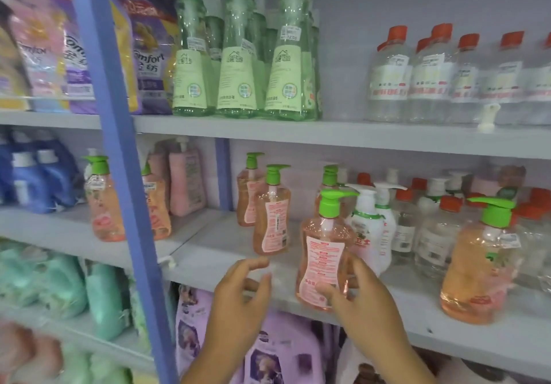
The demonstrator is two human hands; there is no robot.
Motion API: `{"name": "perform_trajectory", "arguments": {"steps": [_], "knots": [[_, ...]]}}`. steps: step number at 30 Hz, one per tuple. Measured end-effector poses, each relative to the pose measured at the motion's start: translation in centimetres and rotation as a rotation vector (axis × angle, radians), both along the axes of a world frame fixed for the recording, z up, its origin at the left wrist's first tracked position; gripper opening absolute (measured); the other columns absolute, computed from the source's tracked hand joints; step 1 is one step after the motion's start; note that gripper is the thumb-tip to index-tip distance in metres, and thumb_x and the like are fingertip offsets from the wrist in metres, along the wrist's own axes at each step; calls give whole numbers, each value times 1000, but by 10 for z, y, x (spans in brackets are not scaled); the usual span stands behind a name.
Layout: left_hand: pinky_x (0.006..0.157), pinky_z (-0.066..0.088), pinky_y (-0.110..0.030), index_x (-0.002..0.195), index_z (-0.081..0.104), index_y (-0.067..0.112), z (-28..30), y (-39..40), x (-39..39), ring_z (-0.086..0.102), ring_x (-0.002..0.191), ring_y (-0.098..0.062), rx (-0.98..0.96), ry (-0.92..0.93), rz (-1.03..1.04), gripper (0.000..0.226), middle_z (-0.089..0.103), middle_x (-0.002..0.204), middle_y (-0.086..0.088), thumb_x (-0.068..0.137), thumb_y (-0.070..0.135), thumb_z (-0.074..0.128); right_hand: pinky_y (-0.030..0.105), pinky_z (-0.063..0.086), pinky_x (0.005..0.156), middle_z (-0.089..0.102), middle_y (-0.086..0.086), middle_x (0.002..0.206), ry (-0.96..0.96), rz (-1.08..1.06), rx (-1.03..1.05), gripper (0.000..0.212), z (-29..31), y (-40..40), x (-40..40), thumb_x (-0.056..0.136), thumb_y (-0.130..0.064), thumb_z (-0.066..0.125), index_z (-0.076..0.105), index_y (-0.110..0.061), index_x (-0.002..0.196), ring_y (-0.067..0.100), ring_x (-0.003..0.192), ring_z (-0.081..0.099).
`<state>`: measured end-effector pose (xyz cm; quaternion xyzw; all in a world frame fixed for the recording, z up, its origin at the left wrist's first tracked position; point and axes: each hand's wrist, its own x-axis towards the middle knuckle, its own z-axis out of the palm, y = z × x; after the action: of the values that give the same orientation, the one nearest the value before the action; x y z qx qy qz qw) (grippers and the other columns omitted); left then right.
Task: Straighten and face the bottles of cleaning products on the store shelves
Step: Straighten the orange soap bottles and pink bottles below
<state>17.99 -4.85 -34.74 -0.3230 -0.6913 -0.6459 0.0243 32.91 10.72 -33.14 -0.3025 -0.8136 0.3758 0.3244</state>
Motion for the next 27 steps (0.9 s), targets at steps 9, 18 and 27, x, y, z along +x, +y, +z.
{"name": "perform_trajectory", "arguments": {"steps": [9,18,27], "knots": [[63,57,-32,94,72,43,39,-145,-161,67,66,-15,336,-60,383,8,75,94,7,91,41,65,22,45,75,64,-35,102,6,46,37,45,-2,-26,-110,82,-40,82,59,-51,118,-4,98,64],[70,58,-46,125,49,34,47,-116,-274,69,87,-20,-136,236,207,39,66,104,12,94,20,67,6,39,76,62,-40,110,-1,-68,49,56,-4,-53,-196,86,-40,77,49,-69,125,-5,104,62],[62,40,-36,79,60,10,65,-85,-312,56,68,-31,-403,148,77,15,66,80,-4,82,23,53,25,41,102,57,-18,145,-120,-182,31,65,9,-45,-243,95,-34,70,40,-38,153,13,134,53]]}}
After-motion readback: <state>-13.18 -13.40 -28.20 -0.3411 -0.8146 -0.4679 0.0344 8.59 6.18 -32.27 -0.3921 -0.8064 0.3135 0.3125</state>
